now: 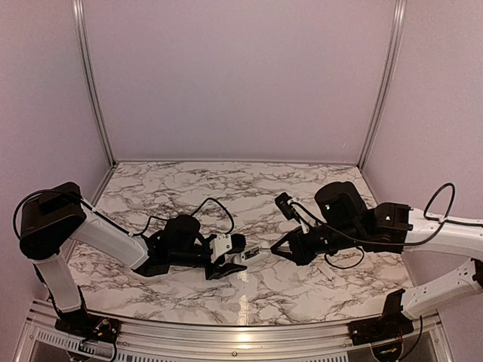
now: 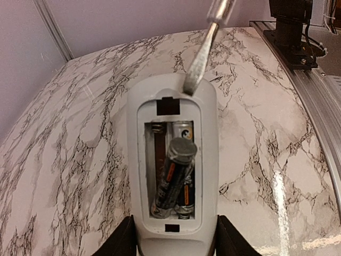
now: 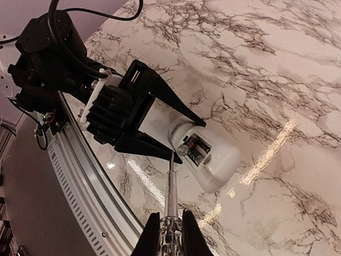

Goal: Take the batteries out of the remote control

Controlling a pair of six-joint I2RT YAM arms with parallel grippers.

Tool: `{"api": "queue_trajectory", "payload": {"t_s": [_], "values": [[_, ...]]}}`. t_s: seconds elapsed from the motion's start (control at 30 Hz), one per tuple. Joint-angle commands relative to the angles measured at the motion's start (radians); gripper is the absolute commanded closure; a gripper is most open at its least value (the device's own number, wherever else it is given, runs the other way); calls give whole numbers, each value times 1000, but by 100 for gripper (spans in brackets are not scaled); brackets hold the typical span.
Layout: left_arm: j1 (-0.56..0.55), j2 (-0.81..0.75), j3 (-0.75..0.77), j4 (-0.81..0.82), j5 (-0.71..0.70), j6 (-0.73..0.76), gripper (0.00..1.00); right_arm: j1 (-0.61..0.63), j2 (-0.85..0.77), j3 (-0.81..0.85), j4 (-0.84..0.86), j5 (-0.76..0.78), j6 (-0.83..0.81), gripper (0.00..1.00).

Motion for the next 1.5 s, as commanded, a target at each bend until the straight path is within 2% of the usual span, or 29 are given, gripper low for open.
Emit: {"api": "queue_trajectory", "payload": {"t_s": [0.0, 0.53, 0.73, 1.47], "values": [[4, 2, 13, 18, 11, -9, 100, 5, 39, -4, 66, 12, -25, 100], [4, -1, 13, 13, 16, -8, 100, 5, 49, -15, 100, 44, -50, 100], [4, -5, 12, 13, 20, -8, 100, 5, 29, -18, 47, 166, -41, 100], [4, -4, 17, 11, 25, -15, 100, 7, 110, -44, 123, 43, -40, 100]]}}
